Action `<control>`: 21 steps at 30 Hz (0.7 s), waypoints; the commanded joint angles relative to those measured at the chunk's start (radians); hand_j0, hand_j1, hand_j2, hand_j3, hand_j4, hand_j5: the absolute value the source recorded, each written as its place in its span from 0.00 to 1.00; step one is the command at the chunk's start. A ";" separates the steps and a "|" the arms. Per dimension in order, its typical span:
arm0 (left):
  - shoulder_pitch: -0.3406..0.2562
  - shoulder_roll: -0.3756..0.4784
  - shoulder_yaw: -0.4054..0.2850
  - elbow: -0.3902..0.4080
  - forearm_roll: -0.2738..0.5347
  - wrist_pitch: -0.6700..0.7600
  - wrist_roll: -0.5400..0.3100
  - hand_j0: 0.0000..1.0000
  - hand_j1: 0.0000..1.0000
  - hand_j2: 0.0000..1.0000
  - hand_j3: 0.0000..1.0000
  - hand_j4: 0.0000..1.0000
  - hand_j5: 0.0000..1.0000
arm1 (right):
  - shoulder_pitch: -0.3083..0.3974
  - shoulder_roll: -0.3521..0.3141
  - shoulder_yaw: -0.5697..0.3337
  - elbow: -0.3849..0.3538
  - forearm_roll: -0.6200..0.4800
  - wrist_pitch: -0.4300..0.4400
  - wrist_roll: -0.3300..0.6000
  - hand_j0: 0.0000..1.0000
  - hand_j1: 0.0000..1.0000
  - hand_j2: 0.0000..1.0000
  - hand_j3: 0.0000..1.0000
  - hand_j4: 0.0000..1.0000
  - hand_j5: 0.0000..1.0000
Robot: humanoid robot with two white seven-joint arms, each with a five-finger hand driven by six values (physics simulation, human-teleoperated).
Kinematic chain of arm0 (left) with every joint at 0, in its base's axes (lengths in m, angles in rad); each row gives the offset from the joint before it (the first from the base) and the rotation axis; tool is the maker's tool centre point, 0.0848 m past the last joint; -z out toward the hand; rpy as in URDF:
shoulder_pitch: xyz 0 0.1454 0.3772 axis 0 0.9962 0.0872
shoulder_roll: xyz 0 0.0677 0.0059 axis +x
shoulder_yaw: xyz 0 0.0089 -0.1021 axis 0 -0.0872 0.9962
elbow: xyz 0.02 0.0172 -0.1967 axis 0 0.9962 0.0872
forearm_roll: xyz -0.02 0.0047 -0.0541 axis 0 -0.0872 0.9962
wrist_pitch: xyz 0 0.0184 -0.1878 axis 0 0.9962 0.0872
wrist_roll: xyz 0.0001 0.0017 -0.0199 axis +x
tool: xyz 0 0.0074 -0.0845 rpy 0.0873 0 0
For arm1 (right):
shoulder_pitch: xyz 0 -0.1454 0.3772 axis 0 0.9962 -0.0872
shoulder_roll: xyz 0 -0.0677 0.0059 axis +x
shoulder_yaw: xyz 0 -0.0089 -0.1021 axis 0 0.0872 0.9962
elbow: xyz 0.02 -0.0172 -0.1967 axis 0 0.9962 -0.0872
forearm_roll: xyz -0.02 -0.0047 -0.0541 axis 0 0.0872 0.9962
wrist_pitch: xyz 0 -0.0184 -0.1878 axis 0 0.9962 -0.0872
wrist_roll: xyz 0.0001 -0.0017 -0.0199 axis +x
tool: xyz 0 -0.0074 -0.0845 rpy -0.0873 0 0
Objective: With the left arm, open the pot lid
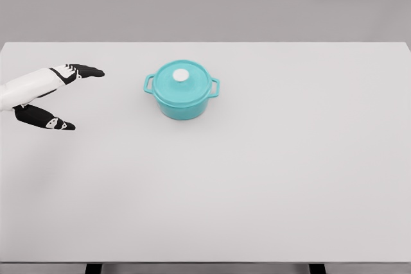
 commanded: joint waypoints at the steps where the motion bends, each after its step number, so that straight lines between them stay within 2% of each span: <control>1: -0.024 -0.042 -0.014 -0.013 -0.065 0.006 -0.040 1.00 1.00 1.00 1.00 1.00 1.00 | 0.000 0.000 -0.002 0.000 0.000 0.000 0.000 1.00 1.00 1.00 1.00 1.00 1.00; 18: -0.026 -0.044 -0.014 -0.013 -0.074 0.006 -0.040 1.00 1.00 1.00 1.00 1.00 1.00 | 0.000 0.000 -0.001 0.000 0.000 0.000 0.000 1.00 1.00 1.00 1.00 1.00 1.00; 21: -0.029 -0.059 -0.015 -0.013 -0.107 0.006 -0.040 1.00 1.00 1.00 1.00 1.00 1.00 | 0.000 0.000 -0.001 0.000 0.000 0.000 0.000 1.00 1.00 1.00 1.00 1.00 1.00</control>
